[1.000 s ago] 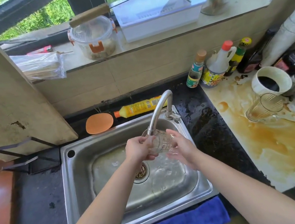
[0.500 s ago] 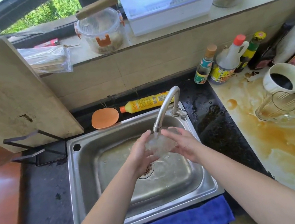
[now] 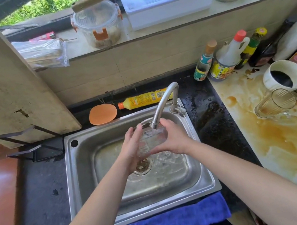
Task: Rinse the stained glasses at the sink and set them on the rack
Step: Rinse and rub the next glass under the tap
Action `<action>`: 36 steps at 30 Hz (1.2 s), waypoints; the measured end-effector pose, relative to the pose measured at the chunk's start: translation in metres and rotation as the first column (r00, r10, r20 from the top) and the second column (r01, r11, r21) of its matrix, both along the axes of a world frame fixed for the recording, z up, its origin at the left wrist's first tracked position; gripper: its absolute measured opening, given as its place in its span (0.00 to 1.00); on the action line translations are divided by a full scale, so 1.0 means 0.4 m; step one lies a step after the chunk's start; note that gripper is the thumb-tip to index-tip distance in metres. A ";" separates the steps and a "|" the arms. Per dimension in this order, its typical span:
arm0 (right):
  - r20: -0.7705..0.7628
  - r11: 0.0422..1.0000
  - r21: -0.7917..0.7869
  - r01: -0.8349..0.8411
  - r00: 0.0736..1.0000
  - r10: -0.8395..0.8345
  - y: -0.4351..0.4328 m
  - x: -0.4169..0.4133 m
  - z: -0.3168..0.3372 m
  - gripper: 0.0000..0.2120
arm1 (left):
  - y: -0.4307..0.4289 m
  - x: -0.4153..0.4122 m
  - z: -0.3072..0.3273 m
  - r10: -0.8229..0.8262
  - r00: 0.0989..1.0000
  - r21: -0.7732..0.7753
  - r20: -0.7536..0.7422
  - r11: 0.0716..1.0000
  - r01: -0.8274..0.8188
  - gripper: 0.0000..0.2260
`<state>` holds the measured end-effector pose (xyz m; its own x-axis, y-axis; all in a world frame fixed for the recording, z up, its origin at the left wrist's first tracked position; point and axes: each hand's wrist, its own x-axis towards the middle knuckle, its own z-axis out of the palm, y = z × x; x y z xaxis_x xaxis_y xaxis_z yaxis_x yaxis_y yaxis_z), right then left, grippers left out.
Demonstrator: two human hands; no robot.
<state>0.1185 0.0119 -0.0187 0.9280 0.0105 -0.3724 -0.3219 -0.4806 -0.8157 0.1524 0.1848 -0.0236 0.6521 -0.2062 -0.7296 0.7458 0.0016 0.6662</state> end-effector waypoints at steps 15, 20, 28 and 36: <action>0.087 0.978 -0.009 -0.209 0.974 0.209 0.068 0.024 0.029 0.34 | 0.064 -0.007 0.021 0.164 0.984 -0.011 0.062 0.986 -0.164 0.21; 0.134 0.996 0.077 -0.040 0.991 0.030 0.098 0.004 0.020 0.36 | 0.069 0.011 0.027 0.077 0.997 0.056 0.030 0.995 -0.079 0.32; -0.494 0.761 0.546 0.351 0.868 -0.045 0.041 0.022 0.011 0.35 | 0.051 -0.002 0.018 -0.015 0.987 0.001 0.161 1.000 0.015 0.34; -0.069 0.944 0.314 0.106 0.994 -0.088 -0.032 -0.014 -0.017 0.32 | -0.026 0.021 0.045 -0.078 0.997 -0.093 -0.027 0.993 0.075 0.34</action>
<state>0.1129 -0.0010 -0.0257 0.9092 0.0470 -0.4137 -0.4015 -0.1648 -0.9009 0.1607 0.1744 -0.0055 0.6098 -0.3220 -0.7242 0.7658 0.0040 0.6431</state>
